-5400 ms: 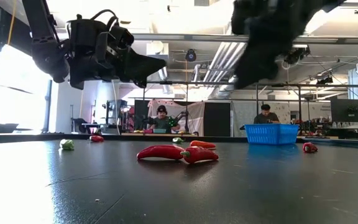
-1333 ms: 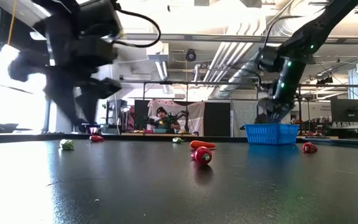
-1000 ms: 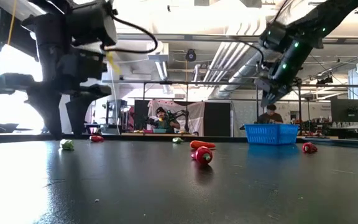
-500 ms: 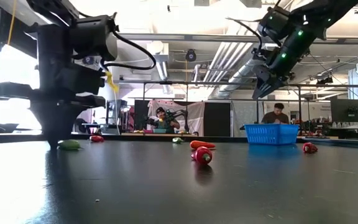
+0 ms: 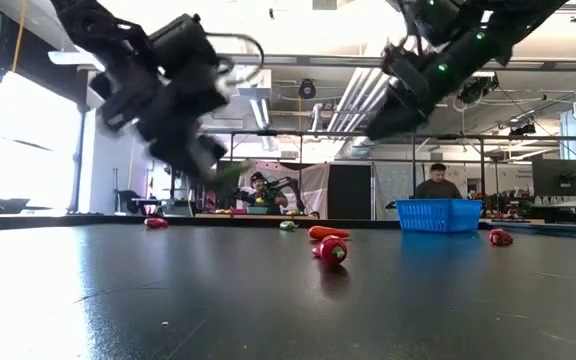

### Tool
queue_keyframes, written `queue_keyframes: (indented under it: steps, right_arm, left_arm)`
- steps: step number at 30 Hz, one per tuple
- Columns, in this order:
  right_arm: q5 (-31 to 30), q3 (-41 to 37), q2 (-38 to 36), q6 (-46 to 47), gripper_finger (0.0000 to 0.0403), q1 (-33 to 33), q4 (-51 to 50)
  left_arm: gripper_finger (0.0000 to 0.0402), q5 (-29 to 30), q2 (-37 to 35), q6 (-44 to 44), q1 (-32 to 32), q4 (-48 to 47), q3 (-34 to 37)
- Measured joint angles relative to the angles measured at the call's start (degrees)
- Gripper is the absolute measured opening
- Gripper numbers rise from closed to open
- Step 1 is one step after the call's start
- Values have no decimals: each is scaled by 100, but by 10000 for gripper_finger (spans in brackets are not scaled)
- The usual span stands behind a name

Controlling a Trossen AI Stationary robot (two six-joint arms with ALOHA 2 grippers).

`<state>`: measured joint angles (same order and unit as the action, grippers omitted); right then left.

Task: Sort produce into baskets
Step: Put the green chili pepper into the blue bin

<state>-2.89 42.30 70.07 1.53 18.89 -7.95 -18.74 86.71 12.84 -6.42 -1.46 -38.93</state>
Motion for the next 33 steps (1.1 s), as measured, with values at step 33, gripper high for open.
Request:
queue_keyframes:
  steps: [33]
  right_arm:
    - [1,-2,1554,258,190,-986,5877]
  left_arm:
    - [0,-1608,665,-1577,-1754,4907,-707]
